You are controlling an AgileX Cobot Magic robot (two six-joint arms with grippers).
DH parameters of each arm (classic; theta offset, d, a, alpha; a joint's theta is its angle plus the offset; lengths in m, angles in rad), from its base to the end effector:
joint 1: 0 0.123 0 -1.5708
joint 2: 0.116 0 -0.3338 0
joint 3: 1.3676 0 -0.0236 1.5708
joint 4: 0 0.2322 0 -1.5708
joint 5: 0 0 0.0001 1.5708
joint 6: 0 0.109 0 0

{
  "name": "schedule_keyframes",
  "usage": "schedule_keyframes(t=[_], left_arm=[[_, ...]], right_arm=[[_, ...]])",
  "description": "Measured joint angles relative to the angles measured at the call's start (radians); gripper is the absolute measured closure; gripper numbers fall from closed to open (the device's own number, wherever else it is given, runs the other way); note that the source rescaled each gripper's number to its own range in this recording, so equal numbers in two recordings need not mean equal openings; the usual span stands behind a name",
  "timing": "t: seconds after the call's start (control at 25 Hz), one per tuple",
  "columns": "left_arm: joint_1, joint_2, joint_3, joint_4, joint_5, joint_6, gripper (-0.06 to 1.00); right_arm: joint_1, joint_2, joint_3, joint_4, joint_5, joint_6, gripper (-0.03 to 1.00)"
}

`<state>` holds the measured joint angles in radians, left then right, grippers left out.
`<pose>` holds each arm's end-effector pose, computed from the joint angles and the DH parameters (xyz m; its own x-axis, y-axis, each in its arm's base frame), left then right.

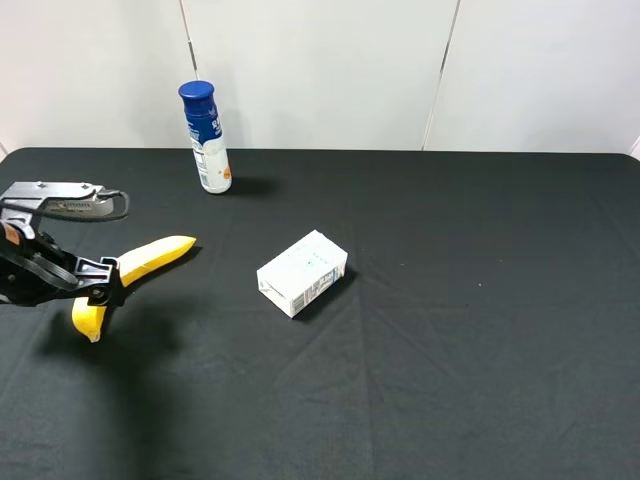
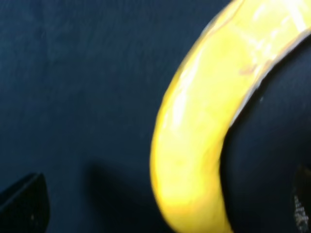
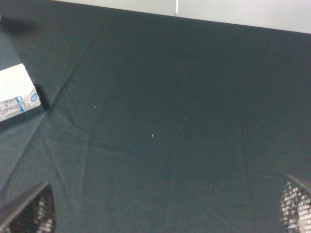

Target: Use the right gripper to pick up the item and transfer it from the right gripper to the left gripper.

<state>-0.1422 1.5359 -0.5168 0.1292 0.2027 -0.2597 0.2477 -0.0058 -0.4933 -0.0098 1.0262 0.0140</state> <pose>0.2286 -0.0299 0.1846 -0.9060 -0.0043 -0.4233 0.0106 0.9994 -0.0330 -0.0510 -0.0138 0.2613 -0.4149 -0.0957 -0.9048 -0.2341 0.9722 0.0045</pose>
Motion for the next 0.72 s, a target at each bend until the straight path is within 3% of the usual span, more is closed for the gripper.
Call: schedule_keyframes(t=[0.24, 0.56, 0.72], left_arm=[[0.0, -0.084, -0.193, 0.0, 0.33, 0.0, -0.06], [0.0, -0.272, -0.412, 0.0, 0.609, 0.027, -0.06], [0.0, -0.379, -0.46, 0.0, 0.746, 0.034, -0.06]], right_arm=[[0.0, 0.0, 0.0, 0.0, 0.0, 0.0, -0.03], [0.0, 0.0, 0.0, 0.0, 0.0, 0.0, -0.03], [0.0, 0.0, 0.0, 0.0, 0.0, 0.0, -0.03]])
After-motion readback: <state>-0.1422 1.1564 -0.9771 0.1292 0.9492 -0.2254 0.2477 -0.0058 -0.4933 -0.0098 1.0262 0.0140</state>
